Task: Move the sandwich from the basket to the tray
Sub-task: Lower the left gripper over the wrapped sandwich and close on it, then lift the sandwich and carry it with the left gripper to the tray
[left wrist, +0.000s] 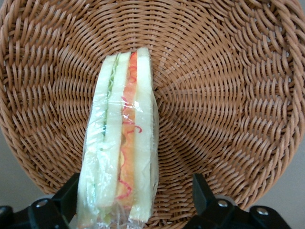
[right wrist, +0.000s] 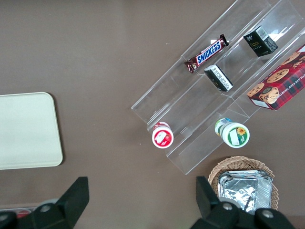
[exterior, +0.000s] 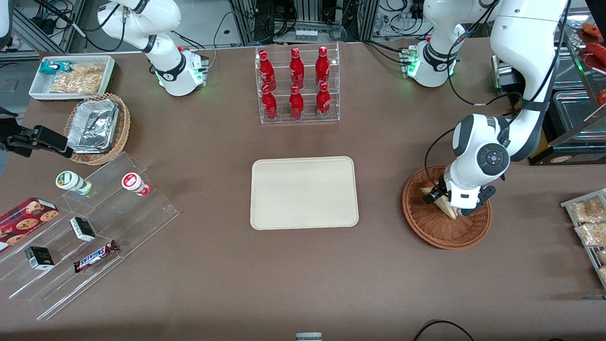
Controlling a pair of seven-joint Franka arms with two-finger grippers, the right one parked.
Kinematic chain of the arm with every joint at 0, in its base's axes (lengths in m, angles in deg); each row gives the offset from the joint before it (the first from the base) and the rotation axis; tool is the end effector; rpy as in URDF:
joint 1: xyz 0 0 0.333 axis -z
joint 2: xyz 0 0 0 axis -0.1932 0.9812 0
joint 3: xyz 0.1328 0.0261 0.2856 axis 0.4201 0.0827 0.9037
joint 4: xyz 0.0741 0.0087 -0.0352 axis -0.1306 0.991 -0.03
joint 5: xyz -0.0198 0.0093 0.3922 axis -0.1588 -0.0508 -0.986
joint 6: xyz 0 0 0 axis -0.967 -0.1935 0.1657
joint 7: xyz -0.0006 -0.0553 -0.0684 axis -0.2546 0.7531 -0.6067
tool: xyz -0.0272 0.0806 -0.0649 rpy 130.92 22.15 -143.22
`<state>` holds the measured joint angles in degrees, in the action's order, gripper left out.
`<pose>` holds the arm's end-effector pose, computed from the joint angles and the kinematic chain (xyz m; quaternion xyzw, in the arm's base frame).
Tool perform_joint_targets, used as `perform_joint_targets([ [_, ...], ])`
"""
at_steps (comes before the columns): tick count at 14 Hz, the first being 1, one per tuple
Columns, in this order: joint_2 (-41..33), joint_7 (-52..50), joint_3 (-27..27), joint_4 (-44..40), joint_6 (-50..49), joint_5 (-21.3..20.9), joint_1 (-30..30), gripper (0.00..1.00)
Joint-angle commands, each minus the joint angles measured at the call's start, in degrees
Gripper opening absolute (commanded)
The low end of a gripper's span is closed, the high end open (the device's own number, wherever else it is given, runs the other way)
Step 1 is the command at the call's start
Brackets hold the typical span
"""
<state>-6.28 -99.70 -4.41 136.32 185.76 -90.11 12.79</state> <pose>0.5597 -0.0974 0.2513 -0.9460 -0.3190 0.0494 0.0298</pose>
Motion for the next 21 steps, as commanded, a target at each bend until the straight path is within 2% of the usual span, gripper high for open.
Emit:
perform_joint_targets([
  [1,-0.35,-1.37,0.25,0.56,1.03,-0.43,0.54,0.72],
  [3,-0.26,-1.37,0.25,0.56,1.03,-0.43,0.54,0.45],
  [4,-0.26,-1.37,0.25,0.56,1.03,-0.43,0.54,0.37],
  [8,-0.44,-0.93,0.34,-0.14,0.94,-0.43,0.54,0.19],
  [11,-1.84,-0.40,0.08,-2.51,0.24,-0.78,0.81,0.15],
  [14,-3.08,-0.49,-0.01,-7.24,-5.01,-1.66,5.01,0.15],
  [16,-2.29,-0.40,-0.10,-13.21,-12.39,-1.57,10.45,0.16],
  [19,0.51,-1.11,-0.10,-17.62,-12.60,-1.39,18.97,0.18],
  [21,5.68,-1.28,-0.27,-22.88,-11.72,-0.78,24.33,0.18],
])
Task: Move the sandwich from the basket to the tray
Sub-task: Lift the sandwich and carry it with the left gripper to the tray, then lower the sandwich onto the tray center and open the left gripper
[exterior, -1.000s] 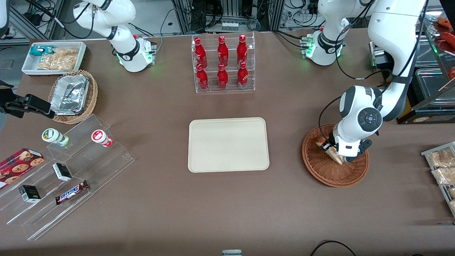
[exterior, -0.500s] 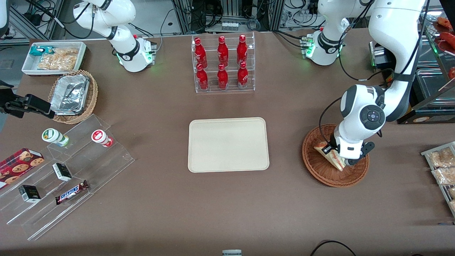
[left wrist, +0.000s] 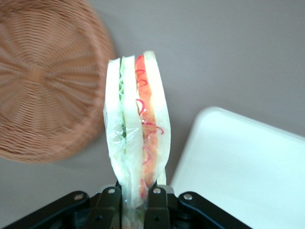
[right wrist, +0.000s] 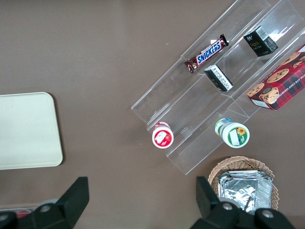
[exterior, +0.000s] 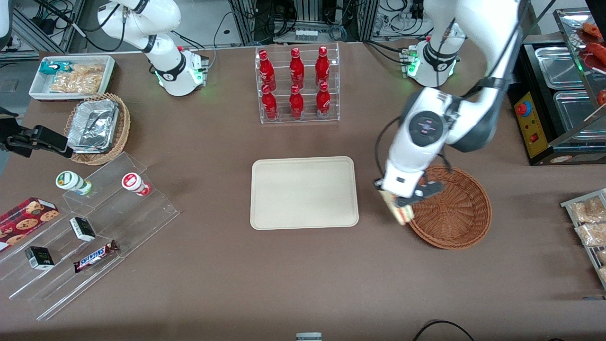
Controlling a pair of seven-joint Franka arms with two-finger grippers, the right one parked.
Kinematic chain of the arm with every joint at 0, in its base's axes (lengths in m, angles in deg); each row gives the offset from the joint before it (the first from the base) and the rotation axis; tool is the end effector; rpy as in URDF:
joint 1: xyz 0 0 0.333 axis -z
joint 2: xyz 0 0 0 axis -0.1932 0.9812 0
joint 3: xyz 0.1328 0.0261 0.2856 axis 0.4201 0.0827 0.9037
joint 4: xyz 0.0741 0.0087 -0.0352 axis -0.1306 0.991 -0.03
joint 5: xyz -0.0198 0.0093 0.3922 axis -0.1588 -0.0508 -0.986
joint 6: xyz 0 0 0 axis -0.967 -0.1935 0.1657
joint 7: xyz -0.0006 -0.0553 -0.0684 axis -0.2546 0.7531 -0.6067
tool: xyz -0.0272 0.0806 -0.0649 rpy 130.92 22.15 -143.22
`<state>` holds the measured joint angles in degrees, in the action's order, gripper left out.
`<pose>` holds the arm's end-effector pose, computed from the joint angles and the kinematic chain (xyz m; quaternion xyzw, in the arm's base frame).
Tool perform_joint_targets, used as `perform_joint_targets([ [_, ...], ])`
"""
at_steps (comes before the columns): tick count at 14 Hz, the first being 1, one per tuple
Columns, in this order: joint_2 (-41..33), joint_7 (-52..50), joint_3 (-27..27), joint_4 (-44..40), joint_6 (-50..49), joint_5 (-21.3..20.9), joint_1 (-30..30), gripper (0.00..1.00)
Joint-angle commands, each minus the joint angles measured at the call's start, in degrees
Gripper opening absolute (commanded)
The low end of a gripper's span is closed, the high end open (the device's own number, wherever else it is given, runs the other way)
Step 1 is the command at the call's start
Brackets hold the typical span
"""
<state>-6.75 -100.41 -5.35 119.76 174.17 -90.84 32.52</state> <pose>0.5490 -0.3140 0.3627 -0.9877 -0.1555 0.0009 0.0143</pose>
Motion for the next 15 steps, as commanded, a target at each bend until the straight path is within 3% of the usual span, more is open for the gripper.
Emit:
perform_joint_targets([
  [1,8.71,-0.66,0.66,-9.13,-0.12,0.39,6.89,0.18],
  [3,14.16,-2.40,0.57,-14.40,0.05,2.67,11.20,0.22],
  [6,20.15,-5.40,0.66,-19.87,1.72,2.42,15.78,0.23],
  [12,21.56,-4.96,0.66,-19.79,2.78,2.16,19.22,0.30],
  [13,21.92,-4.96,0.66,-19.88,2.78,2.16,19.48,0.34],
  [15,22.18,-5.32,0.66,-19.88,2.78,2.07,19.49,0.54],
])
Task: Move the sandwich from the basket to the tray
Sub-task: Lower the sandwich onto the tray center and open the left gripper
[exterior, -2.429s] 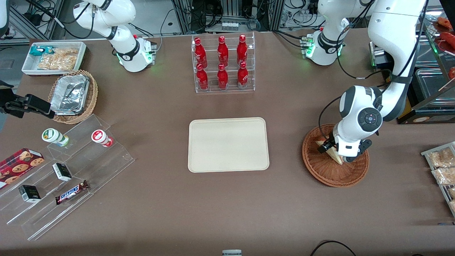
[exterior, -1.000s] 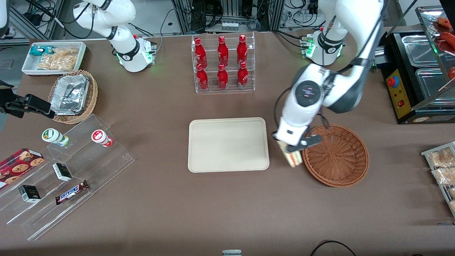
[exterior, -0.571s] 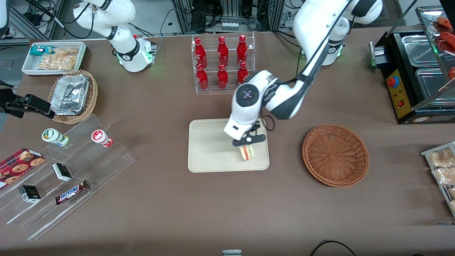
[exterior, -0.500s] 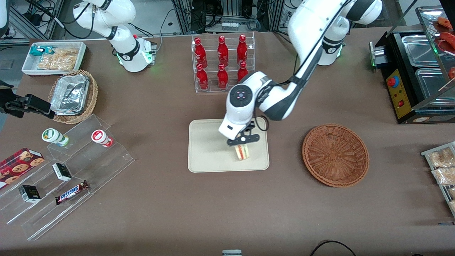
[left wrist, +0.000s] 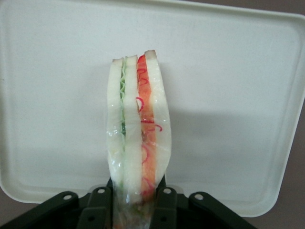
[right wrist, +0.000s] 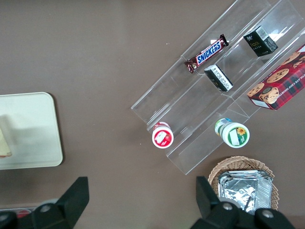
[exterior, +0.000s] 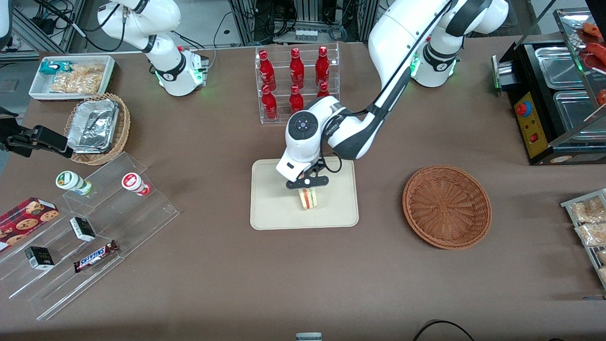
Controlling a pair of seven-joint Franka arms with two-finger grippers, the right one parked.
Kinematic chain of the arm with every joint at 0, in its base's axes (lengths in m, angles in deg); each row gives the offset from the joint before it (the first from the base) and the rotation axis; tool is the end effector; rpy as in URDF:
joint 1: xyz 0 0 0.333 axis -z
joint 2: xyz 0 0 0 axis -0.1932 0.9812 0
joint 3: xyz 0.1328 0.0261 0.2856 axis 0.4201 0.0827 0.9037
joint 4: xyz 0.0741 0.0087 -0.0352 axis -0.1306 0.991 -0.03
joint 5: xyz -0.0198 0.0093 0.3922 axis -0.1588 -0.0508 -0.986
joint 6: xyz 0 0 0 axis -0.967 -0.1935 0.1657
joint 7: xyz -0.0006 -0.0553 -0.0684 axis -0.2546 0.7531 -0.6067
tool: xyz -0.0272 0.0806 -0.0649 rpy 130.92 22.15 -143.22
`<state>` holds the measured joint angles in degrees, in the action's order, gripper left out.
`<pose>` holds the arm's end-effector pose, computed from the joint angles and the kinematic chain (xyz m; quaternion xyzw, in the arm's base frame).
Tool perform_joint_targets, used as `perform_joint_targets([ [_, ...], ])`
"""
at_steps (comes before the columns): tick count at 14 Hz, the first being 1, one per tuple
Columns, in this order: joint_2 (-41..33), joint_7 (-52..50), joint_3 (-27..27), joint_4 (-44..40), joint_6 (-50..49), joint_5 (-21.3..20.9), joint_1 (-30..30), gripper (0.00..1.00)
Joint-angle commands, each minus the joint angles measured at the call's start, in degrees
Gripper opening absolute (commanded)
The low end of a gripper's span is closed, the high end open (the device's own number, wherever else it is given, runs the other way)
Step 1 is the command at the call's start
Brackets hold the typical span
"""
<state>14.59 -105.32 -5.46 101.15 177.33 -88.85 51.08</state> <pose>0.4810 -0.5278 0.2647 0.9977 0.0589 -0.0280 0.0164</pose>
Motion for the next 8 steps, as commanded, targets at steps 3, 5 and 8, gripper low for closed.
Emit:
perform_joint_targets([
  [3,0.76,-0.50,0.86,-1.36,-0.39,-0.01,0.93,1.00],
  [5,0.23,-0.58,1.21,-1.45,-1.00,-0.10,0.75,1.00],
  [8,-2.84,-0.32,3.14,-1.53,-3.89,-0.10,-0.30,1.00],
])
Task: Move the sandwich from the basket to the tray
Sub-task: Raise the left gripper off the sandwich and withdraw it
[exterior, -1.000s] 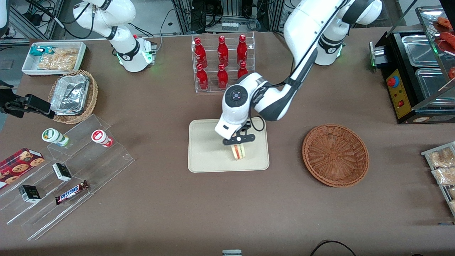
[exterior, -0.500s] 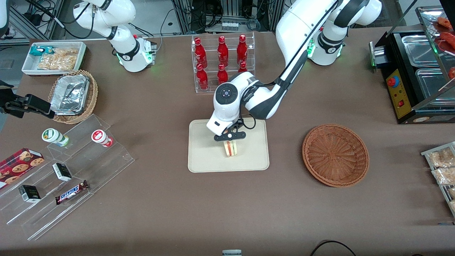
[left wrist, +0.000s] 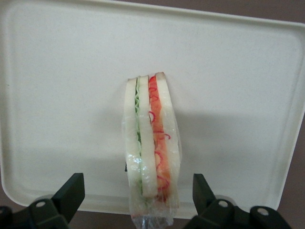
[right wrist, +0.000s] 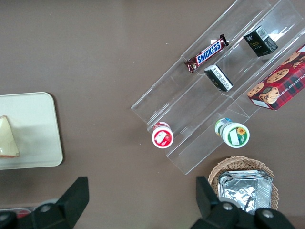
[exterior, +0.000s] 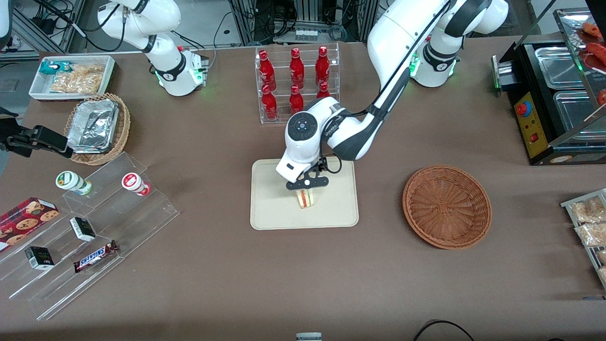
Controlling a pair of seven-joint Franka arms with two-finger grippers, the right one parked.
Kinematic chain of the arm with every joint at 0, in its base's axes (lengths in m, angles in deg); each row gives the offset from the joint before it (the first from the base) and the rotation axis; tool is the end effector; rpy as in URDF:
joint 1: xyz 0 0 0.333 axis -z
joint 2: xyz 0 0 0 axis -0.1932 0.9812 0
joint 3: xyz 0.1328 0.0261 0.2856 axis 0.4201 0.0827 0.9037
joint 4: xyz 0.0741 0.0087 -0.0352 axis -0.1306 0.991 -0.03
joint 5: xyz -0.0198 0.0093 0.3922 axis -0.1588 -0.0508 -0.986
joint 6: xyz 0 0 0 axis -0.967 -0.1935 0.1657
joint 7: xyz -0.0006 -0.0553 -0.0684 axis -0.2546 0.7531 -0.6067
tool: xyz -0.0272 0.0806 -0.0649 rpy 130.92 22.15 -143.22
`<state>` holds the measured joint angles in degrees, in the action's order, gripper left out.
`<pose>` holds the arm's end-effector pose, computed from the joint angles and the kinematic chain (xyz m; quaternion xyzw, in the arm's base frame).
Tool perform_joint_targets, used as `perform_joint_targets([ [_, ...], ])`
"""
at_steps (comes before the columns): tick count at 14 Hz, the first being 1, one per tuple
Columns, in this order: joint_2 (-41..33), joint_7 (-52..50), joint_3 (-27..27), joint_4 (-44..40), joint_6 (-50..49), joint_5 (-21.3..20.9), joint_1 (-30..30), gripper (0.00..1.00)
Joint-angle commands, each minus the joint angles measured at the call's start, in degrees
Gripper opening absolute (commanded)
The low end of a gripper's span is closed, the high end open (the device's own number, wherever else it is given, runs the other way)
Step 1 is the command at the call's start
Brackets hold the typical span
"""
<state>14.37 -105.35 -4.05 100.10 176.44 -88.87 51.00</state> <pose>0.4951 -0.5189 0.2729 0.9973 0.0696 -0.0199 0.0131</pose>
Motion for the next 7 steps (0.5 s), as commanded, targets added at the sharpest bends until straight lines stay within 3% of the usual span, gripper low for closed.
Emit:
perform_joint_targets([
  [1,-4.02,-0.30,2.61,-0.66,-3.54,-0.25,-0.22,1.00],
  [7,-16.93,1.45,12.35,3.80,-16.28,-2.10,-0.48,1.00],
])
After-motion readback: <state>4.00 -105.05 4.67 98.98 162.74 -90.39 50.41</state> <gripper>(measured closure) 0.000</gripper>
